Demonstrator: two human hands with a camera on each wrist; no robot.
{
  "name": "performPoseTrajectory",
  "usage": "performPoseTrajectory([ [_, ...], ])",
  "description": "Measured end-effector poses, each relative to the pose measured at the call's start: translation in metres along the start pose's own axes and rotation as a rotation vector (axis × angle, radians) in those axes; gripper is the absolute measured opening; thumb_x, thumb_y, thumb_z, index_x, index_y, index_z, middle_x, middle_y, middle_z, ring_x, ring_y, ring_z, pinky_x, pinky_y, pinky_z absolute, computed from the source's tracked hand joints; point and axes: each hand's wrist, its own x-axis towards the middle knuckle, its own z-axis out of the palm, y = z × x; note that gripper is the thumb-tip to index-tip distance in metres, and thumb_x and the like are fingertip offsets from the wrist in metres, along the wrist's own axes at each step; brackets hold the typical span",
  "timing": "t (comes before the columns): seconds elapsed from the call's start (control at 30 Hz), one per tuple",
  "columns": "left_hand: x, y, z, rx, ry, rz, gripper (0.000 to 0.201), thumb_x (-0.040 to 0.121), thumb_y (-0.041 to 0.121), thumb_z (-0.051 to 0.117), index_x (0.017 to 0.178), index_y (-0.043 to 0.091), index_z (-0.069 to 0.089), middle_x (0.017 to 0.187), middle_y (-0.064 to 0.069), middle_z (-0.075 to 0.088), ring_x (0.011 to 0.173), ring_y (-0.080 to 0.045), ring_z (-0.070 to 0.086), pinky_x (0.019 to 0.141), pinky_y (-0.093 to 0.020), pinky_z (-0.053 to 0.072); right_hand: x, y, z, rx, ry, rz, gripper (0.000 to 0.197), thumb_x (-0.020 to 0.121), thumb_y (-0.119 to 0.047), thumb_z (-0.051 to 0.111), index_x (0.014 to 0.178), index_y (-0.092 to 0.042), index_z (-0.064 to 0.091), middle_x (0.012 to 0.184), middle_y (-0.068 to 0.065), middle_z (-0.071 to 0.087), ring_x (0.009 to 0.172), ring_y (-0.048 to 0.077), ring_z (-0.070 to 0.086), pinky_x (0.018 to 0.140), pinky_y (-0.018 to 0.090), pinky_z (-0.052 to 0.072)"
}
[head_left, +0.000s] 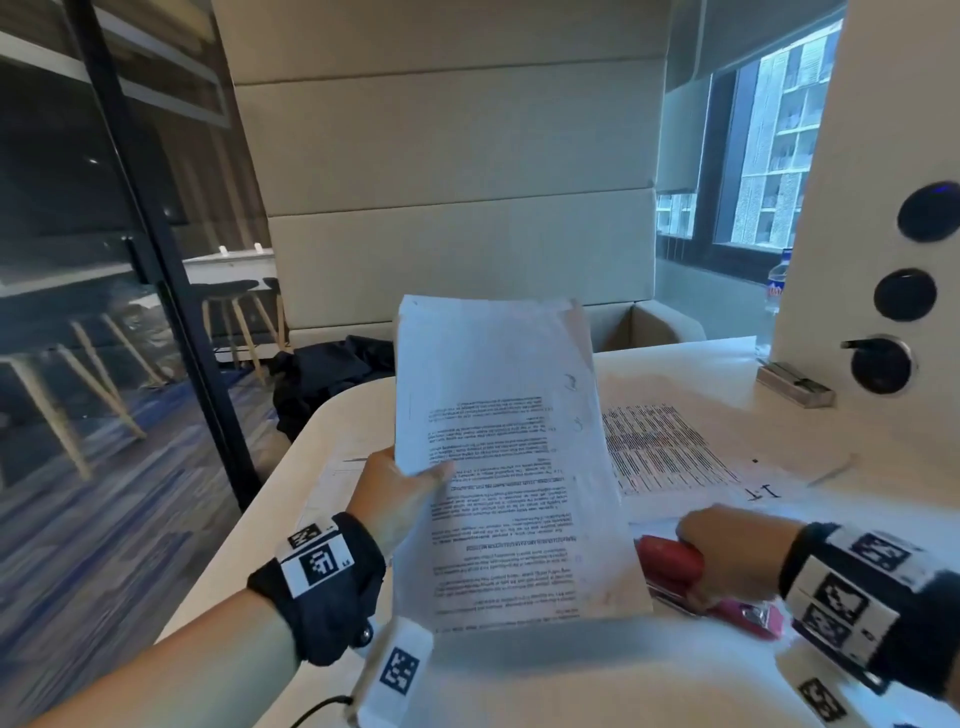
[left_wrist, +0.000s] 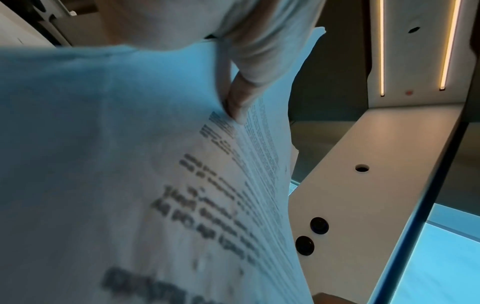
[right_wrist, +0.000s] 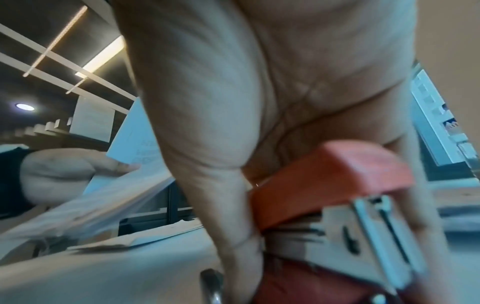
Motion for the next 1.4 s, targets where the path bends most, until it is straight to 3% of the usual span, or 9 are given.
performPoseTrajectory([
  [0.13, -0.001, -0.003, -0.003, -0.011, 0.013, -0.046, 0.01, 0.089, 0.014, 0.066, 0.098, 0.014, 0.07, 0.097, -0.004, 0.075, 0.095, -0.03, 0.07, 0.092, -0.047, 0.053, -0.004, 0.012, -0.01, 0.193, 0.031, -0.007, 0.018, 0.087, -0.036, 0.06, 0.089, -0.021, 0.049, 0.088, -0.006, 0.056, 0.072, 0.008, 0.051, 0.057, 0.017, 0.038],
  [0.3, -0.005, -0.002, -0.005, 0.005, 0.011, -0.027, 0.02, 0.098, 0.029, 0.052, 0.106, 0.021, 0.068, 0.099, 0.002, 0.075, 0.093, -0.023, 0.071, 0.092, -0.047, 0.053, -0.015, 0.017, -0.042, 1.167, 0.227, -0.07, 0.043, 0.08, -0.037, 0.066, 0.085, 0.004, 0.056, 0.064, 0.013, 0.058, 0.052, 0.019, 0.051, 0.05, 0.027, 0.042],
  [0.47, -0.004, 0.005, -0.004, -0.003, 0.041, -0.037, 0.017, 0.098, 0.025, 0.052, 0.102, 0.019, 0.068, 0.093, -0.005, 0.075, 0.086, -0.029, 0.072, 0.085, -0.05, 0.056, -0.03, 0.003, -0.079, 1.778, 0.66, -0.311, 0.015, 0.091, -0.003, 0.049, 0.102, -0.005, 0.058, 0.104, 0.022, 0.068, 0.094, 0.033, 0.061, 0.092, 0.048, 0.046],
  [0.6, -0.009, 0.01, 0.0, -0.01, -0.016, 0.01, 0.019, 0.098, 0.022, 0.052, 0.105, 0.018, 0.068, 0.095, -0.002, 0.076, 0.088, -0.025, 0.072, 0.08, -0.037, 0.057, -0.027, -0.014, -0.112, 1.825, 1.049, -0.442, 0.01, 0.084, -0.014, 0.051, 0.093, -0.01, 0.05, 0.075, 0.01, 0.067, 0.067, 0.032, 0.063, 0.065, 0.049, 0.046],
  [0.7, -0.017, 0.014, 0.007, 0.037, -0.073, 0.061, 0.02, 0.099, 0.023, 0.05, 0.105, 0.02, 0.069, 0.096, 0.002, 0.076, 0.087, -0.02, 0.072, 0.081, -0.034, 0.056, -0.019, -0.028, -0.132, 1.842, 1.256, -0.438, 0.02, 0.084, -0.024, 0.054, 0.098, -0.014, 0.044, 0.064, -0.005, 0.064, 0.055, 0.017, 0.055, 0.052, 0.03, 0.042],
  [0.83, -0.028, 0.02, 0.019, 0.076, -0.19, 0.108, 0.023, 0.1, 0.021, 0.047, 0.105, 0.019, 0.069, 0.097, 0.002, 0.075, 0.087, -0.018, 0.072, 0.081, -0.03, 0.056, -0.009, -0.059, -0.147, 1.831, 1.437, -0.575, 0.012, 0.093, -0.029, 0.049, 0.1, -0.02, 0.043, 0.083, 0.001, 0.063, 0.07, 0.011, 0.06, 0.064, 0.027, 0.05],
  [1.1, -0.032, 0.031, 0.032, 0.025, -0.246, 0.06, 0.025, 0.098, 0.021, 0.052, 0.097, 0.004, 0.069, 0.091, -0.015, 0.074, 0.081, -0.035, 0.07, 0.079, -0.046, 0.055, 0.011, -0.1, -0.14, 1.729, 1.441, -0.56, 0.014, 0.095, -0.032, 0.045, 0.103, -0.021, 0.042, 0.087, 0.004, 0.061, 0.069, 0.012, 0.059, 0.059, 0.03, 0.05],
  [1.23, -0.037, 0.03, 0.035, 0.042, -0.268, 0.05, 0.026, 0.099, 0.021, 0.049, 0.088, 0.01, 0.07, 0.08, -0.009, 0.074, 0.07, -0.024, 0.068, 0.075, -0.039, 0.056, 0.007, -0.098, -0.151, 1.823, 1.566, -0.631, 0.02, 0.1, -0.018, 0.041, 0.118, -0.01, 0.037, 0.087, 0.003, 0.06, 0.067, 0.022, 0.053, 0.057, 0.036, 0.048],
  [1.4, -0.037, 0.033, 0.038, 0.055, -0.291, 0.068, 0.026, 0.099, 0.022, 0.049, 0.087, 0.015, 0.071, 0.08, -0.008, 0.075, 0.068, -0.022, 0.071, 0.07, -0.036, 0.059, 0.013, -0.099, -0.141, 1.736, 1.372, -0.629, 0.01, 0.093, -0.034, 0.047, 0.098, -0.026, 0.045, 0.085, 0.002, 0.062, 0.075, 0.021, 0.057, 0.067, 0.05, 0.052],
])
